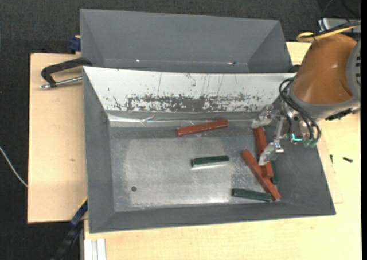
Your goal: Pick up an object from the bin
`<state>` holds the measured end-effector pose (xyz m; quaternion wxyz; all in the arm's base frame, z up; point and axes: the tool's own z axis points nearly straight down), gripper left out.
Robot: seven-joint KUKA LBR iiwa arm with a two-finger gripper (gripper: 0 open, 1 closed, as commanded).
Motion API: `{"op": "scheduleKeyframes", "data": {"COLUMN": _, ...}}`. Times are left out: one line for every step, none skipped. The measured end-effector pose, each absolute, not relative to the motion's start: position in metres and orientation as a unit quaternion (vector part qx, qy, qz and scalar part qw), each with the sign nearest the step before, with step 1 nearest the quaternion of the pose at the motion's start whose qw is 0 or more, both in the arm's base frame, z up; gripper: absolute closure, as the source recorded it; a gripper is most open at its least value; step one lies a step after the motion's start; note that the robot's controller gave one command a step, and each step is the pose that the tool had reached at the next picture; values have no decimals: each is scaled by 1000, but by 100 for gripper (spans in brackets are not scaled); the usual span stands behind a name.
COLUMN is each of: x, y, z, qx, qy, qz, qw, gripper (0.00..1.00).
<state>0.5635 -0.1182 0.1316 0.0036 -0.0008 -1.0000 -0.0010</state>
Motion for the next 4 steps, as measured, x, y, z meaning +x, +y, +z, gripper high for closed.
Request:
{"op": "scheduleKeyframes", "data": {"x": 565, "y": -118, "z": 136, "qx": 0, "qy": -1000, "qz": -1, "qw": 0, "gripper": 0}}
{"op": "scheduleKeyframes", "data": {"x": 547, "y": -72, "z": 102, "qx": 18, "qy": -1000, "qz": 1, "qw": -2, "gripper": 0}}
{"op": "scheduleKeyframes", "data": {"x": 570, "y": -60, "z": 77, "qx": -27, "qy": -1000, "qz": -1, "qw": 0, "gripper": 100}}
{"op": "scheduleKeyframes", "data": {"x": 573, "y": -61, "z": 75, "qx": -28, "qy": -1000, "qz": 0, "qw": -8, "gripper": 0}}
